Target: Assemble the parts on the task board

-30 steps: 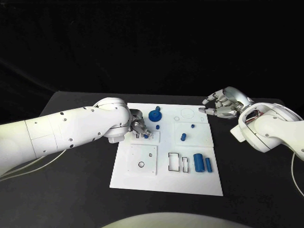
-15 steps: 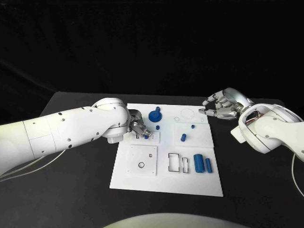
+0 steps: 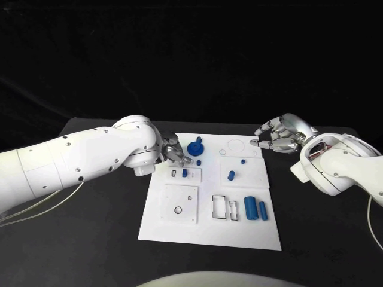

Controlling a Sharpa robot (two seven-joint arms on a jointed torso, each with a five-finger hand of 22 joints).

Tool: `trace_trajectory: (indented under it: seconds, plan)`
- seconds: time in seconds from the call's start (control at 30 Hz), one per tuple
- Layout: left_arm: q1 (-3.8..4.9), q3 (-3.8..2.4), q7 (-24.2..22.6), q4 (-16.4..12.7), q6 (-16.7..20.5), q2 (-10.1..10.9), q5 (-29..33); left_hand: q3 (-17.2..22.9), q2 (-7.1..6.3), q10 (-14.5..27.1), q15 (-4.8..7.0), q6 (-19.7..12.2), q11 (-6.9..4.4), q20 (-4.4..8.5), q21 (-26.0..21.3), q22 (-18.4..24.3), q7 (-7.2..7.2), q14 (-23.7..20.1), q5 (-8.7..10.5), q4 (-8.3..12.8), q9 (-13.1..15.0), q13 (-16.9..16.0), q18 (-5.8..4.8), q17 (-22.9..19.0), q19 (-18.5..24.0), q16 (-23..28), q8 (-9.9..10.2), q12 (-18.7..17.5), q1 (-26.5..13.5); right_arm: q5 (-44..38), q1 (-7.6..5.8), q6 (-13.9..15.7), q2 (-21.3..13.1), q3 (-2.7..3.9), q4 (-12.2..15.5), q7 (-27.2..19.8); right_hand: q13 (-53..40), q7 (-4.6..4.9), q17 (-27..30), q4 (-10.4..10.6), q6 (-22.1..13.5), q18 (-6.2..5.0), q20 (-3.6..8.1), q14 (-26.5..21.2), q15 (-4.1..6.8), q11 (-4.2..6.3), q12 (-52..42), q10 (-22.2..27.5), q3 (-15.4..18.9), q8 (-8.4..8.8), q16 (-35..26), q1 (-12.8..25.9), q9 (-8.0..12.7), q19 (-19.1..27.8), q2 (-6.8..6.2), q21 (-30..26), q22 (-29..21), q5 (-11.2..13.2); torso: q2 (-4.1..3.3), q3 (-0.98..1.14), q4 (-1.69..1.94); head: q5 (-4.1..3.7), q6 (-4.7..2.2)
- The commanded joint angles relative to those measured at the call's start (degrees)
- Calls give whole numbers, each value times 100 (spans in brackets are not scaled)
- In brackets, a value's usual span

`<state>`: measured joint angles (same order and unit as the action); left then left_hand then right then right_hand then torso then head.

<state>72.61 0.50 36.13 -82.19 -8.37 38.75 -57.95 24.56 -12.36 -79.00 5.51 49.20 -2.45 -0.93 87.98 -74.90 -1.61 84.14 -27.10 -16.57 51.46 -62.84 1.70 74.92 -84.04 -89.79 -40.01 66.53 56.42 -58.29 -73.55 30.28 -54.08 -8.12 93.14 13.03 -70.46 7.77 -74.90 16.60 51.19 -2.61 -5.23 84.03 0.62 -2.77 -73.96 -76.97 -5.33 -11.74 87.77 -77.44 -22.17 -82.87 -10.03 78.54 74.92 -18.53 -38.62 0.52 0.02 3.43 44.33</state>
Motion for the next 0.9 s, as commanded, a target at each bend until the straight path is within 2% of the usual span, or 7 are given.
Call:
trace_trajectory:
  seconds: [0.03, 0.1, 0.17, 0.23, 0.3, 0.6, 0.9]
  plan:
    - [128, -35, 83, 9, -153, 60, 370, -92, 4, 87, -10, -132, 17, -4, -31, -1288, -41, 586, -22, 0, -70, 51, -88, 1508, -388, -21, 126, -57, 79, -119, 6, -91, -8, 0, 8, 22, 5, -25, -858, 4, 28, -66, 9, 443, 48, -8, 36, 41, -37, -26, -25, 50, -9, 29, 13, -39, 706, 24, 1, 6, 5, 3, -8]
    - [225, -54, 81, 88, -220, 96, 357, -179, 22, 125, -61, -270, 78, -44, -39, -1284, -112, 586, 28, -1, -248, 50, -86, 1508, -383, -21, 356, -57, 133, -117, 6, -91, -14, 0, 4, 26, 5, -25, -858, 4, 28, -66, 9, 443, 48, -8, 36, 41, -37, -26, -25, 50, -9, 29, 13, -39, 706, 24, 12, 5, 24, -3, -9]
    - [327, -65, 62, 214, -264, 109, 338, -220, 25, 154, -86, -283, 105, -72, -46, -1281, -142, 586, -58, 8, -362, 55, -85, 1508, -379, -21, 463, -62, 236, -115, 7, -91, -18, 0, 2, 29, 5, -25, -858, 4, 28, -66, 9, 443, 48, -8, 36, 41, -37, -26, -25, 50, -9, 29, 13, -39, 706, 24, 12, 4, 24, -3, -21]
    - [395, -71, 45, 331, -300, 112, 325, -260, 26, 175, -106, -300, 126, -92, -43, -1286, -167, 586, -160, 3, -459, 56, -86, 1508, -384, -21, 543, -60, 300, -114, 7, -93, -20, 0, 0, 30, 5, -25, -858, 4, 28, -66, 9, 443, 48, -8, 36, 41, -37, -26, -25, 50, -9, 29, 13, -39, 706, 24, 13, 0, 30, -4, -20]
    - [442, -75, 29, 450, -341, 102, 274, -267, 26, 176, -109, -303, 129, -95, -42, -1287, -170, 586, -174, 3, -473, 53, -86, 1508, -384, -21, 554, -57, 308, -113, 7, -94, -21, 0, -2, 32, 5, -25, -858, 4, 28, -66, 9, 443, 48, -8, 36, 41, -37, -26, -25, 50, -9, 29, 13, -39, 706, 24, 11, -1, 33, -8, -30]
    - [498, -51, -17, 934, -491, -138, -250, -315, 16, 193, -120, -300, 143, -107, -42, -1289, -186, 586, -172, -11, -523, 57, -86, 1508, -386, -21, 587, -60, 299, -113, 8, -98, -5, 0, -8, 32, 5, -25, -858, 4, 28, -66, 9, 443, 48, -8, 36, 41, -37, -26, -25, 50, -9, 29, 13, -39, 706, 24, -4, -7, 20, 18, -27]
    - [470, 105, -89, 1453, -730, -437, -344, -334, 60, 208, -130, -290, 151, -118, -45, -1288, -191, 586, -120, -10, -564, 63, -86, 1508, -384, -21, 607, -64, 297, -112, 9, -58, 11, 0, -8, 19, 6, -28, -861, 4, 29, -66, 12, 443, 52, -5, 36, 36, -43, -33, -25, 71, -15, 29, 12, -44, 705, 12, -10, -7, 14, 31, -11]
